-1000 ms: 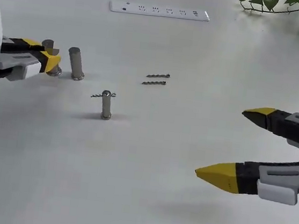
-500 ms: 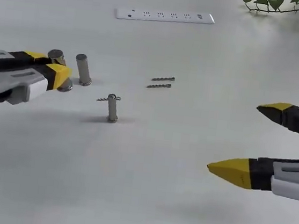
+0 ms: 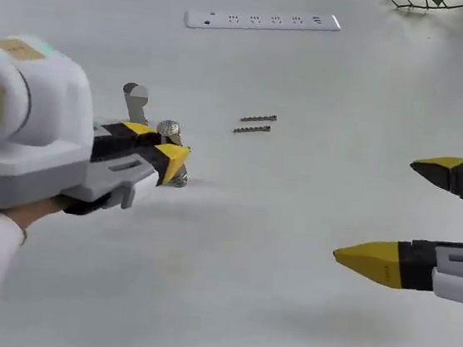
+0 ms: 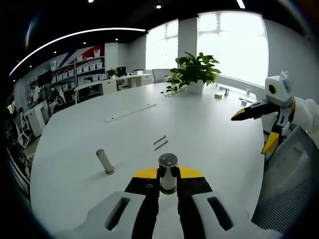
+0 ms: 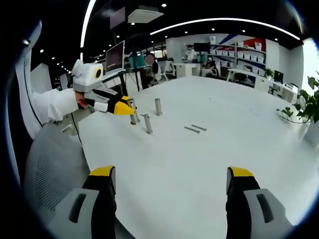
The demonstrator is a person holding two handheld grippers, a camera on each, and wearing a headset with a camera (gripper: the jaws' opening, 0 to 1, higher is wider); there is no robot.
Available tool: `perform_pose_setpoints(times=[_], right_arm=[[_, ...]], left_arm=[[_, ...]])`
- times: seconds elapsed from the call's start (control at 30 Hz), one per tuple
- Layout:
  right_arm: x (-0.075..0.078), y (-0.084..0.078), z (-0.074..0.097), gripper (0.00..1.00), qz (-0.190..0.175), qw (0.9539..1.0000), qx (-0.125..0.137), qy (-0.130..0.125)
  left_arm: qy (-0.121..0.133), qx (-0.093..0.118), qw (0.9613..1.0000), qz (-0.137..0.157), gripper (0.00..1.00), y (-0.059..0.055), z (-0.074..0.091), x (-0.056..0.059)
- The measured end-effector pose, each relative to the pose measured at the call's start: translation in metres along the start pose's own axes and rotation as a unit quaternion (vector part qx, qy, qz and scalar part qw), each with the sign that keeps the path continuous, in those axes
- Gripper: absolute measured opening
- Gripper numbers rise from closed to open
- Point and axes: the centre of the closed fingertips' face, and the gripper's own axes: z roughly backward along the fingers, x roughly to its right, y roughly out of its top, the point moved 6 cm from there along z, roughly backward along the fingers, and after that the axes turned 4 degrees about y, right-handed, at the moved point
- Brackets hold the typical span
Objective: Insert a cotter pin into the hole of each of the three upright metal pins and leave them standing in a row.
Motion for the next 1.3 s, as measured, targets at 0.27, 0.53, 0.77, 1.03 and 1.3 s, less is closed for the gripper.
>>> perform_pose_setpoints(times=[0.27, 0.53, 0.77, 1.03, 1.3], right_arm=[[-0.002, -0.007, 0.002, 0.89, -0.009, 0.9999, -0.006, 0.008], [-0.005, -0.009, 0.002, 0.89, -0.015, 0.9998, -0.009, 0.007], [-0.006, -0.011, -0.001, 0.89, -0.017, 0.9997, -0.012, 0.007], [-0.009, -0.012, -0.004, 0.89, -0.017, 0.9996, -0.02, 0.014], [-0.012, -0.013, -0.008, 0.89, -0.016, 0.9992, -0.026, 0.026]], left_arm=[[-0.009, -0.022, 0.9987, -0.045, 0.09, -0.015, -0.018, 0.021], [-0.009, -0.043, 0.9984, -0.036, 0.09, -0.032, -0.029, 0.031], [0.003, -0.054, 0.9982, -0.028, 0.09, -0.034, -0.032, 0.033], [0.016, -0.051, 0.9986, 0.001, 0.09, -0.043, -0.031, 0.033], [0.014, -0.044, 0.9989, 0.006, 0.1, -0.041, -0.033, 0.034]])
